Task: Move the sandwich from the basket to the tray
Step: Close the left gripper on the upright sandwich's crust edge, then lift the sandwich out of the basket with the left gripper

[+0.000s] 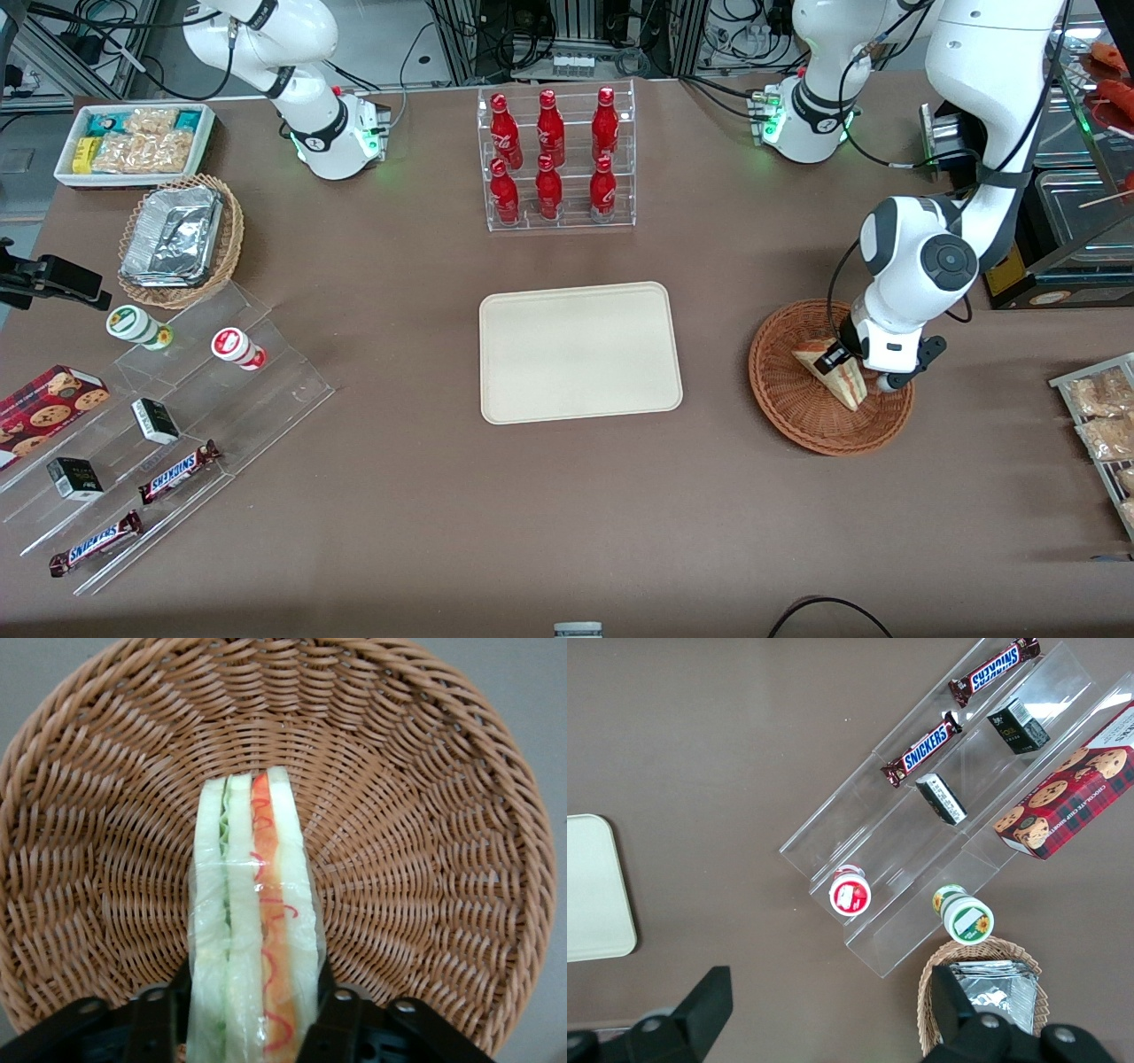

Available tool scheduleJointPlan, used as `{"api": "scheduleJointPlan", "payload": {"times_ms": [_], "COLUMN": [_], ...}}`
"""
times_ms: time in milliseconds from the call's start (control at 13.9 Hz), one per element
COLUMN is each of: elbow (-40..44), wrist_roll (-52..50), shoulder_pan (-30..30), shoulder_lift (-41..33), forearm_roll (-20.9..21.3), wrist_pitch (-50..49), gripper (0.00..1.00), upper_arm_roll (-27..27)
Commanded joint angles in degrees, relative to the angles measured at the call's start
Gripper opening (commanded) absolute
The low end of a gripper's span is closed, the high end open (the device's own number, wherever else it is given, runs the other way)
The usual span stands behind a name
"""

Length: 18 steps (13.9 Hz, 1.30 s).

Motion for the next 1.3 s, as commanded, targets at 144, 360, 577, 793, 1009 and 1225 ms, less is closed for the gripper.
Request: {"api": "scheduleJointPlan", "payload": {"times_ms": [144,360,577,793,1009,1225], "elbow": [10.42,20.80,27.04,34.16,41.72,49.62], "wrist_roll": [1.95,0.99,-1.29,-2.44,-4.81,-7.35], "shoulder_pan": [0.08,-2.37,-9.74,-17.83,-25.74,-31.63], "shoulder_lift": [-6.26,-4.34,-1.01,4.87,12.34,21.39], "forearm_roll": [0.59,0.59,0.42,0.68,1.55,3.75], "wrist_pitch": [-20.20,-28.06,-28.16,-27.99,-27.81,-26.85], "gripper": [0.00,0.00,0.00,0.00,0.00,0.00], "upper_arm_roll": [-0.49,-3.74,-4.36,-4.36,-4.19,-4.19]}}
